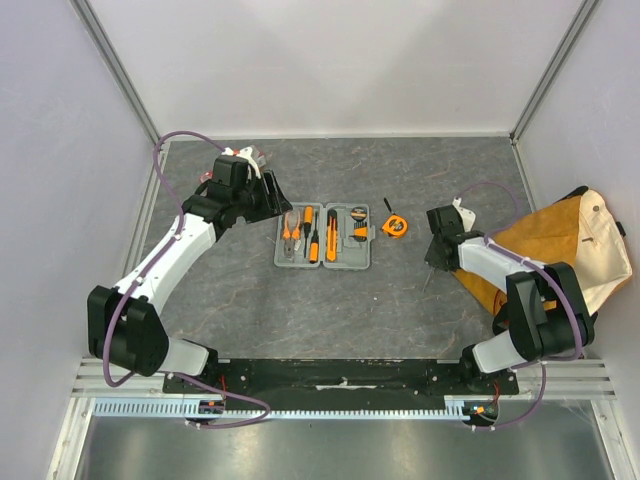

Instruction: Pack the tool kit

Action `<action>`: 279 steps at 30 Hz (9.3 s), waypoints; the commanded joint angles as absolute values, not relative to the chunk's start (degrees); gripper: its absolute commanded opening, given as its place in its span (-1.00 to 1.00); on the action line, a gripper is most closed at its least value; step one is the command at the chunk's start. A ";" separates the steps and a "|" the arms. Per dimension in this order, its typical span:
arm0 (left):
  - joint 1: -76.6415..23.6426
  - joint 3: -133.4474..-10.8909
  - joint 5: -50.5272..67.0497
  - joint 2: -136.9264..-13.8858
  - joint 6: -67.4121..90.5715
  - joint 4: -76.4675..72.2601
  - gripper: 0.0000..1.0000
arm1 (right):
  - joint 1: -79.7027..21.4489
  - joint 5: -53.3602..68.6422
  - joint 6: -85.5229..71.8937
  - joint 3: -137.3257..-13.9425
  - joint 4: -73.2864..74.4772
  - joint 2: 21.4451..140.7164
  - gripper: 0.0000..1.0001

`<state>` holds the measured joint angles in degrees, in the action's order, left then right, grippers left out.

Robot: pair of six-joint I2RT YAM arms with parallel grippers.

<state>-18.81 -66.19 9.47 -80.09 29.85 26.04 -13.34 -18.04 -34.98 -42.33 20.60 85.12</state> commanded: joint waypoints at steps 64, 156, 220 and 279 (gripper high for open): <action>-18.54 -66.53 12.66 -80.24 26.37 23.47 0.22 | -40.87 -31.12 -31.11 -79.72 8.35 118.39 -0.79; -18.54 -66.97 14.68 -82.09 26.37 24.00 0.21 | -41.31 -23.99 -31.03 -82.35 22.15 114.52 -0.61; -18.54 -66.80 14.50 -82.35 26.10 24.26 0.20 | -42.63 -25.40 -32.26 -83.50 19.25 118.21 -0.80; -18.54 -66.80 15.56 -75.59 26.98 29.35 0.29 | -19.43 -7.13 -4.66 -79.89 28.56 104.94 0.96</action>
<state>-18.70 -65.30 13.93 -77.56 27.99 28.10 -20.84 -10.87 -9.76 -78.04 24.64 102.61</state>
